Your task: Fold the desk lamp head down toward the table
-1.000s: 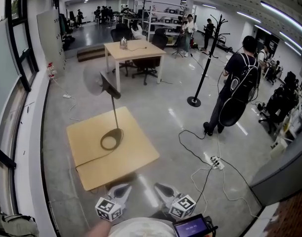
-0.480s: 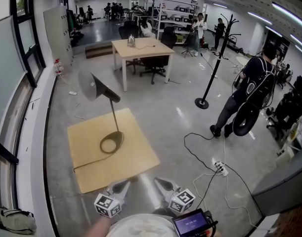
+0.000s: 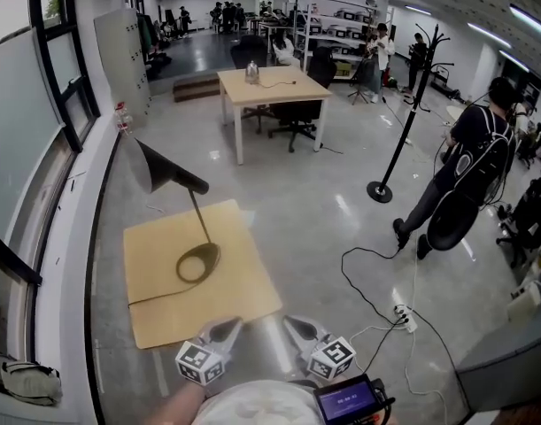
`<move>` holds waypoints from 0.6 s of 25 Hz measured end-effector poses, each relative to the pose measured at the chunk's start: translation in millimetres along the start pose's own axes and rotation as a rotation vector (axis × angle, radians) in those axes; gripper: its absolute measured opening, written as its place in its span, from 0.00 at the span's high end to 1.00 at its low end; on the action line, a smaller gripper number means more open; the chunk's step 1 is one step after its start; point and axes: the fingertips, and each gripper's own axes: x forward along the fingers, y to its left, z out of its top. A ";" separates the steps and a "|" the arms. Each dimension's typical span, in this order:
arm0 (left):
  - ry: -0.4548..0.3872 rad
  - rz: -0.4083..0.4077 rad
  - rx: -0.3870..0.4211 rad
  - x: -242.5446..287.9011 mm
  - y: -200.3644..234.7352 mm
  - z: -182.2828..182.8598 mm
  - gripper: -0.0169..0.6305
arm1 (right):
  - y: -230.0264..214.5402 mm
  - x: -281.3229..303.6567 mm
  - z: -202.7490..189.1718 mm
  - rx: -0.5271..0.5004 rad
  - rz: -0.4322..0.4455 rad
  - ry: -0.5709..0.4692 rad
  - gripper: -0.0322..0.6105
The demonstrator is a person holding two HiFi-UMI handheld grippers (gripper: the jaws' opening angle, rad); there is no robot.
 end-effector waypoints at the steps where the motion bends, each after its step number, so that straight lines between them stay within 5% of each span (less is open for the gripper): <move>1: 0.002 0.003 0.000 8.3 -3.2 0.9 0.97 | -7.3 -2.3 2.6 0.001 0.005 0.002 0.93; 15: 0.018 0.116 -0.024 71.3 -25.3 2.7 0.97 | -76.8 -25.6 8.4 0.011 0.073 0.054 0.93</move>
